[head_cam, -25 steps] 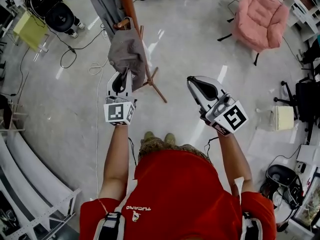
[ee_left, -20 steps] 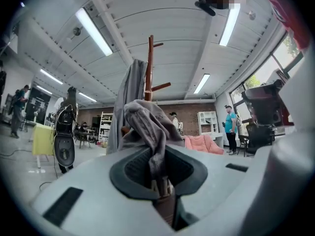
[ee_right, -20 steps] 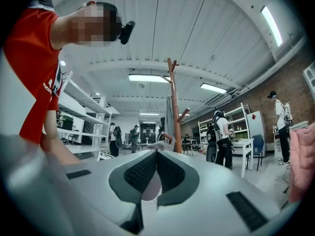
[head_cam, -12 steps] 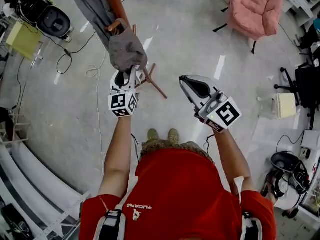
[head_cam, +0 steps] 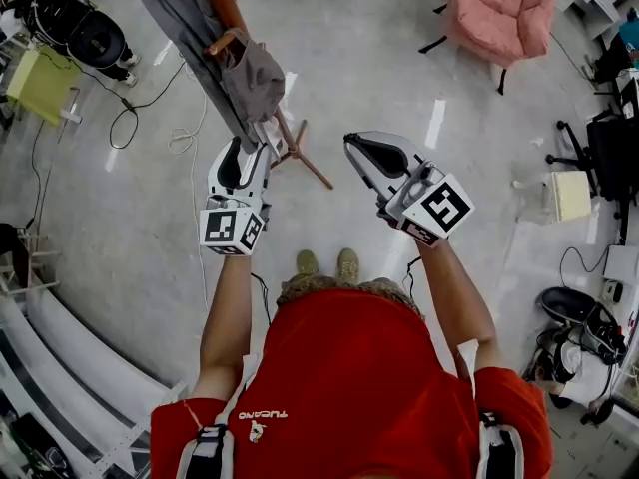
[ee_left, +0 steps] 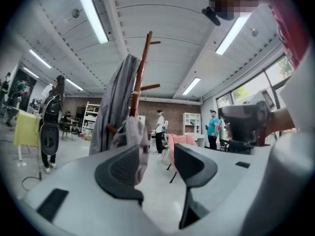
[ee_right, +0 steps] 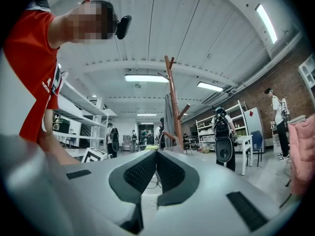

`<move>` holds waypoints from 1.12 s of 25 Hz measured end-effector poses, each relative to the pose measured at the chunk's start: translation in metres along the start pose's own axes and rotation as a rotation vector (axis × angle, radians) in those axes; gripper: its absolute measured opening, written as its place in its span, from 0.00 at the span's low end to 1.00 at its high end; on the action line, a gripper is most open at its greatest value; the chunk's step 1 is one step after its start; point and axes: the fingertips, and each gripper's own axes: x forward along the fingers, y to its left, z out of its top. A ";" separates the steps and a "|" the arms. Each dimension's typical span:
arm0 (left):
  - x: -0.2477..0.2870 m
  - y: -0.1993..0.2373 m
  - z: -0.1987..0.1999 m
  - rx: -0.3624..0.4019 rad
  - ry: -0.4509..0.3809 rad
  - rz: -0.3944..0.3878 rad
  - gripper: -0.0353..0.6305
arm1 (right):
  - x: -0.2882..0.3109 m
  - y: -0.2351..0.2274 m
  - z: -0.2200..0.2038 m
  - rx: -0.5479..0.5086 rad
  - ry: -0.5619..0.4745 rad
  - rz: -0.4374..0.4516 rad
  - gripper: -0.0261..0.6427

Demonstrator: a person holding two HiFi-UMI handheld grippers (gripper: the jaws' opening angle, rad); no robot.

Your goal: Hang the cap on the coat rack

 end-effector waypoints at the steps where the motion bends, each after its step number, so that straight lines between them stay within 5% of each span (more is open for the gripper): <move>1: -0.005 -0.011 0.015 0.008 -0.023 -0.029 0.37 | 0.002 0.000 0.003 -0.004 -0.008 0.001 0.07; 5: -0.018 -0.042 0.076 0.048 -0.116 -0.113 0.19 | 0.014 0.003 0.019 -0.012 -0.058 0.010 0.07; 11: -0.035 -0.056 0.125 0.092 -0.196 -0.132 0.08 | 0.024 0.017 0.042 -0.028 -0.141 0.024 0.07; 28: -0.035 -0.055 0.125 0.079 -0.213 -0.129 0.07 | 0.028 0.025 0.051 -0.067 -0.168 -0.011 0.07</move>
